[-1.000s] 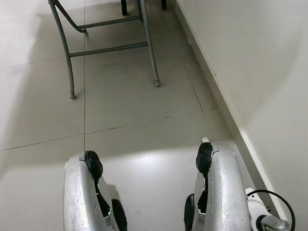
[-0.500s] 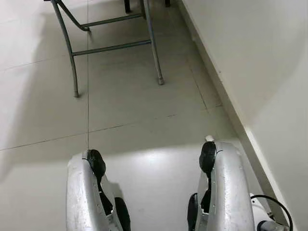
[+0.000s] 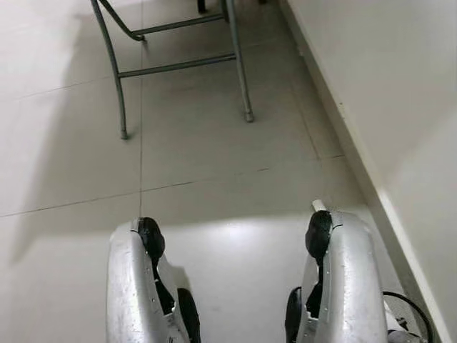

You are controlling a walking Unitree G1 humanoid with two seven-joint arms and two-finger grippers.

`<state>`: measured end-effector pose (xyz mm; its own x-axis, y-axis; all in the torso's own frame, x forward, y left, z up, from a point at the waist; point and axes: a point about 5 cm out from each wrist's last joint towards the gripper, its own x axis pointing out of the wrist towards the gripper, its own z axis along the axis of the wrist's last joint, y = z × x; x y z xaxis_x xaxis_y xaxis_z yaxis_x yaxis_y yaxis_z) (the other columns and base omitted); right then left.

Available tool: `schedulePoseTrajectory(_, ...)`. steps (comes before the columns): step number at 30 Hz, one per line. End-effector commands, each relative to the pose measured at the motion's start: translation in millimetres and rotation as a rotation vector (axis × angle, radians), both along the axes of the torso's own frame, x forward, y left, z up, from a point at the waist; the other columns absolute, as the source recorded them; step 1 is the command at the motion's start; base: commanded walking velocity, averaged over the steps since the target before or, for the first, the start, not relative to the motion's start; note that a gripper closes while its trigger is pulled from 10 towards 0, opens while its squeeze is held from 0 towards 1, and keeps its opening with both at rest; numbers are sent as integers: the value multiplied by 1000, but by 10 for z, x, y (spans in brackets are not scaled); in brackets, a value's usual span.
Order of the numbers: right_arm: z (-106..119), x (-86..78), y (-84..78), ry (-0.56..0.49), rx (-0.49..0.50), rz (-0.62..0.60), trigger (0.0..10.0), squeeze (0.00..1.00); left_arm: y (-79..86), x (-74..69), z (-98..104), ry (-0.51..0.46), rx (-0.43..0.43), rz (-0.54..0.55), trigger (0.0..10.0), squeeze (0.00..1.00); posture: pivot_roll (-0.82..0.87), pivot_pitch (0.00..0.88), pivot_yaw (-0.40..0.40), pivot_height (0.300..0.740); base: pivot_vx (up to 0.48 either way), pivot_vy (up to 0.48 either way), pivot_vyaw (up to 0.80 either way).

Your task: Building children table

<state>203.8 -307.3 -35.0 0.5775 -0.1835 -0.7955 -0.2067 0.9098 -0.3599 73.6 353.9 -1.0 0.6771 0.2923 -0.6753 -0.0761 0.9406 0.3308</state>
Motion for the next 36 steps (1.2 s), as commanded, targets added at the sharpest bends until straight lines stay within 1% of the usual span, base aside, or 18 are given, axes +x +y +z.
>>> schedulePoseTrajectory(1, -156, -225, 40, 89, -2, -15, 10000, 0, 144, -232, 28, 67, 14, 47, 10000, 0, 305, 428, 177, 300, 0, 0, 0)
schedulePoseTrajectory(5, -188, -278, 39, 98, -24, -40, 10000, 0, 228, -291, 95, 77, 29, 48, 10000, 0, 316, 431, 191, 300, 0, 0, 0)
schedulePoseTrajectory(9, -201, -295, 47, 100, -27, -49, 10000, 0, 253, -305, 119, 80, 34, 46, 10000, 0, 322, 433, 199, 300, 0, 0, 0)
schedulePoseTrajectory(16, -251, -375, 57, 126, -31, -102, 10000, 0, 280, -248, 198, 67, 38, 29, 10000, 0, 336, 449, 222, 300, 0, 0, 0)
schedulePoseTrajectory(18, -279, -436, 54, 148, -29, -130, 10000, 0, 296, -224, 221, 64, 39, 23, 10000, 0, 339, 455, 229, 300, 0, 0, 0)
schedulePoseTrajectory(24, -300, -497, 35, 169, -50, -154, 10000, 0, 310, -202, 242, 59, 40, 20, 10000, 0, 342, 459, 232, 300, 0, 0, 0)
schedulePoseTrajectory(25, -302, -515, 20, 173, -62, -167, 4235, 0, 312, -199, 247, 57, 39, 20, 10000, 0, 342, 462, 231, 300, 0, 0, 0)
schedulePoseTrajectory(26, -302, -515, 20, 173, -62, -167, 4235, 0, 312, -199, 247, 57, 39, 20, 10000, 0, 342, 462, 231, 300, 0, 0, 0)
schedulePoseTrajectory(27, -301, -531, 2, 174, -75, -187, 0, 0, 316, -198, 253, 55, 38, 20, 10000, 0, 342, 462, 231, 300, 0, 0, 0)
schedulePoseTrajectory(36, -276, -489, -15, 145, -72, -216, 0, 0, 303, -210, 260, 52, 32, 28, 10000, 0, 334, 466, 224, 300, 0, 0, 0)
